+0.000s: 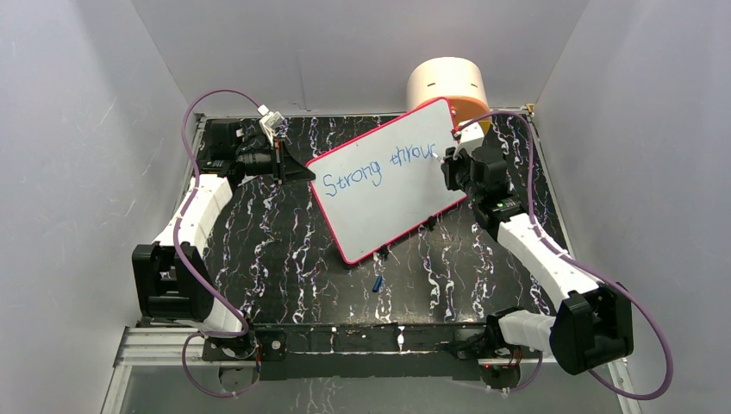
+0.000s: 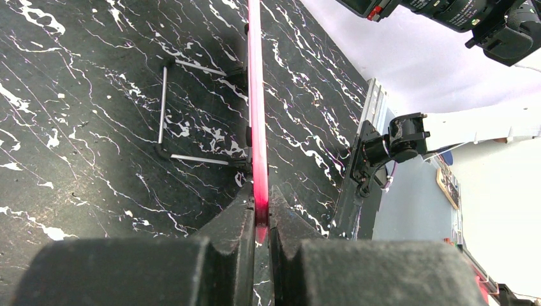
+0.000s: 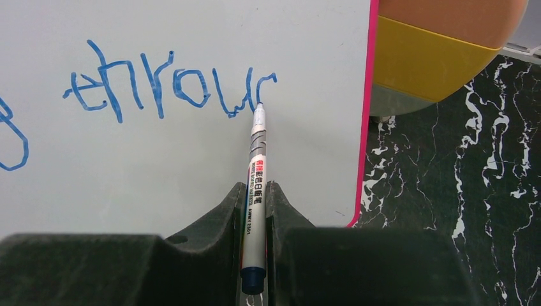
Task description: Write a sentence on the whiteboard
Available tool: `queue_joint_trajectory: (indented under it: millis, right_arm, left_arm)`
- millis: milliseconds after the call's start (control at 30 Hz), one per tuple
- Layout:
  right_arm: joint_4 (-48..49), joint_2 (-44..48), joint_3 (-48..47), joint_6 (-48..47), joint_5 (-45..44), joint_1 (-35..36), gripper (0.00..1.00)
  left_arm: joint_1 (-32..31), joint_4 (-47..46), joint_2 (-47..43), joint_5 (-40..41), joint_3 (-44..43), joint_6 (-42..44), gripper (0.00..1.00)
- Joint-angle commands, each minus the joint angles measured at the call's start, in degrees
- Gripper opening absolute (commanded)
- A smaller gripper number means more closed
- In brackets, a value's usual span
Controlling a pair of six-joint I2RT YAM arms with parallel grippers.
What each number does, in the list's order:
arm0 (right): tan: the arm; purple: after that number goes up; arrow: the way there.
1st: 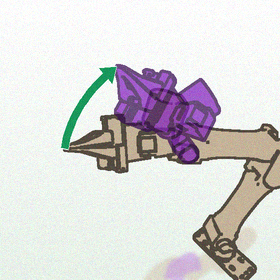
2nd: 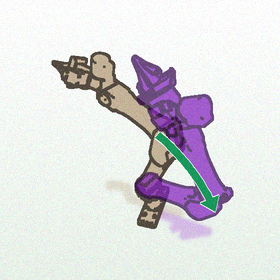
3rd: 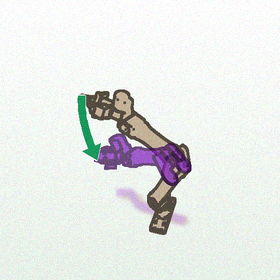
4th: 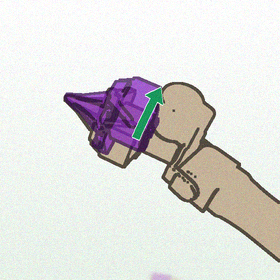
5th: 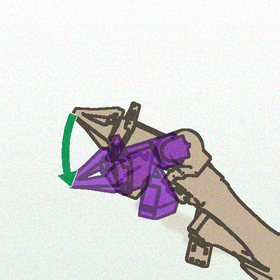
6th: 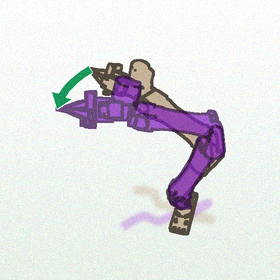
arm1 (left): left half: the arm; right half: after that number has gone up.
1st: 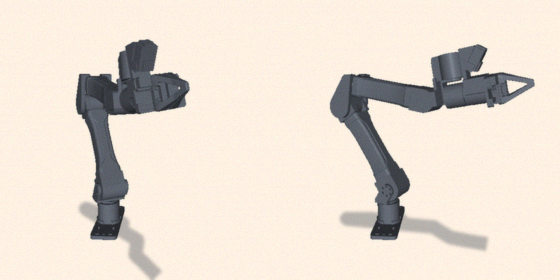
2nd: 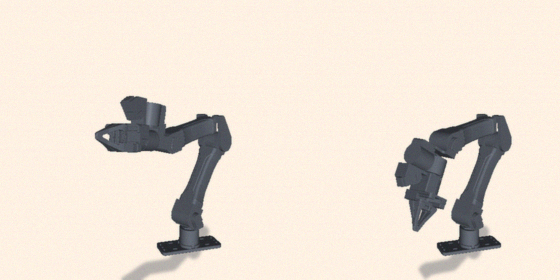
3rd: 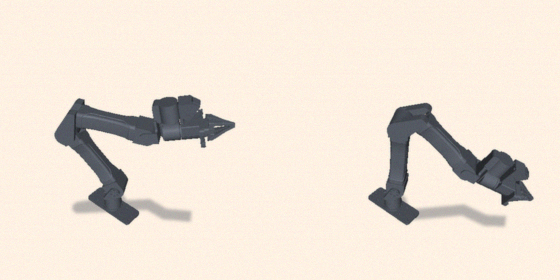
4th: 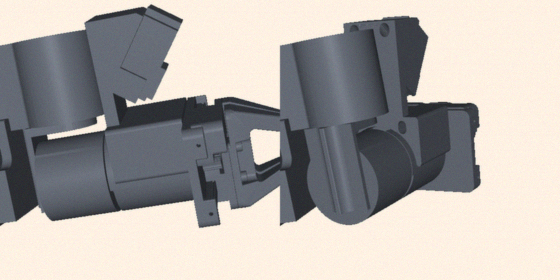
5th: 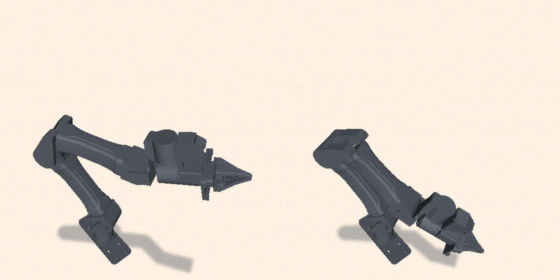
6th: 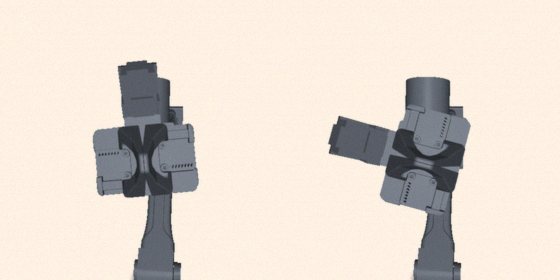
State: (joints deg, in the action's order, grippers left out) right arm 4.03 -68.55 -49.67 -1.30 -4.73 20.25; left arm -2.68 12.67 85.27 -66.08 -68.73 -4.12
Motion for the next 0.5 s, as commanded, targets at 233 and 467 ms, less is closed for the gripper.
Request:
queue_joint_trajectory:
  millis: [233,467]
  right_arm:
    - [3.97,-0.04,-0.52,-0.64,-3.22,-0.42,0.0]
    - [5.52,-0.48,-1.94,-0.61,-3.17,-0.53,0.0]
  left_arm:
    - [0.3,1.11,-2.68,-3.22,-0.27,0.34,0.0]
    - [0.21,1.06,-2.63,-3.29,-0.23,0.34,0.0]
